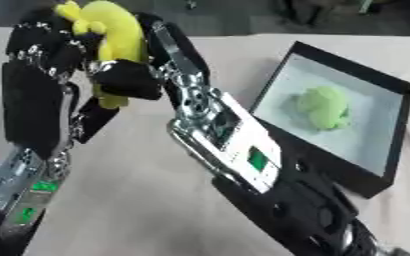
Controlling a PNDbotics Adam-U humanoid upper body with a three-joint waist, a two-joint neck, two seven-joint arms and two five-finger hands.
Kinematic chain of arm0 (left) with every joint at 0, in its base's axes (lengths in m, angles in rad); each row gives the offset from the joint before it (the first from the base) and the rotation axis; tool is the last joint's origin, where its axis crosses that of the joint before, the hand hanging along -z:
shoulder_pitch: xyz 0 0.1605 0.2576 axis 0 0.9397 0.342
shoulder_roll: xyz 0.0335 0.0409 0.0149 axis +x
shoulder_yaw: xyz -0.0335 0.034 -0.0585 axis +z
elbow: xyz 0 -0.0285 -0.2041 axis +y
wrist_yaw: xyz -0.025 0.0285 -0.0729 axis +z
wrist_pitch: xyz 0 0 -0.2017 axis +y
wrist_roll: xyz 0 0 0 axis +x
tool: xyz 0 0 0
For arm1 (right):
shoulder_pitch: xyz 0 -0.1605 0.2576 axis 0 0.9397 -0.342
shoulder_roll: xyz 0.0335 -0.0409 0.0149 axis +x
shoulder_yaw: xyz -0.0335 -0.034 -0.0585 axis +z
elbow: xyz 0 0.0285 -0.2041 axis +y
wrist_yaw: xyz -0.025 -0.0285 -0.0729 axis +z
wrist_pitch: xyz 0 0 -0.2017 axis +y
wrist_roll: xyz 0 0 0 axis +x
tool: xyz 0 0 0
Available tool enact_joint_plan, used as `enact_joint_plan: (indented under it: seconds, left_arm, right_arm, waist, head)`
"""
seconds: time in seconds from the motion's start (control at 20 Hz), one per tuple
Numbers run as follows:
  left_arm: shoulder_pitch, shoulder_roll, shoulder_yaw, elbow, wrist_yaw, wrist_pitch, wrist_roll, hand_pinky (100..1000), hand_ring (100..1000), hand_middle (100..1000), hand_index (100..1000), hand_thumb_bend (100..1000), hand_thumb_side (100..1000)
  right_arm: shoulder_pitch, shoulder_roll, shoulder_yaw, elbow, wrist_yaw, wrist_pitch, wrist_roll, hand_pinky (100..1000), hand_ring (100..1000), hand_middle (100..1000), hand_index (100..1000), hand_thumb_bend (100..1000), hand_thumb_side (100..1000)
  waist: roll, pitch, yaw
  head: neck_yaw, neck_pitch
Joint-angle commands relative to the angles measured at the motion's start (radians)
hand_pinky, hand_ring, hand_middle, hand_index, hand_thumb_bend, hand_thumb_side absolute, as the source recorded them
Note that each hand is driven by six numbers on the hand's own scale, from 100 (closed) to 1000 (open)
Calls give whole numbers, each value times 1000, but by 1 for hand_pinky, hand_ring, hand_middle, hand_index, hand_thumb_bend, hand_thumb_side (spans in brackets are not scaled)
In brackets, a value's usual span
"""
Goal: Pick up the objects with one hand, pass them to the other hand, and then place them into the box on the other side of the table.
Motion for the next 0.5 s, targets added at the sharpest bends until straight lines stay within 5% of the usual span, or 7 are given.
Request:
enact_joint_plan:
  seconds: [0.05,0.5]
  left_arm:
    - [7,10,-14,-5,-25,9,-10,895,837,559,909,812,100]
    - [15,15,-13,-10,-26,31,75,906,852,578,923,825,100]
  right_arm:
    - [-24,-12,-38,-35,-8,267,-300,679,649,439,429,100,100]
    - [-23,-25,-59,-49,-41,258,-342,680,650,441,432,100,100]
  waist:
    - [-7,-11,-2]
    - [-11,-11,0]
  head:
    - [-5,-10]
    - [-3,-10]
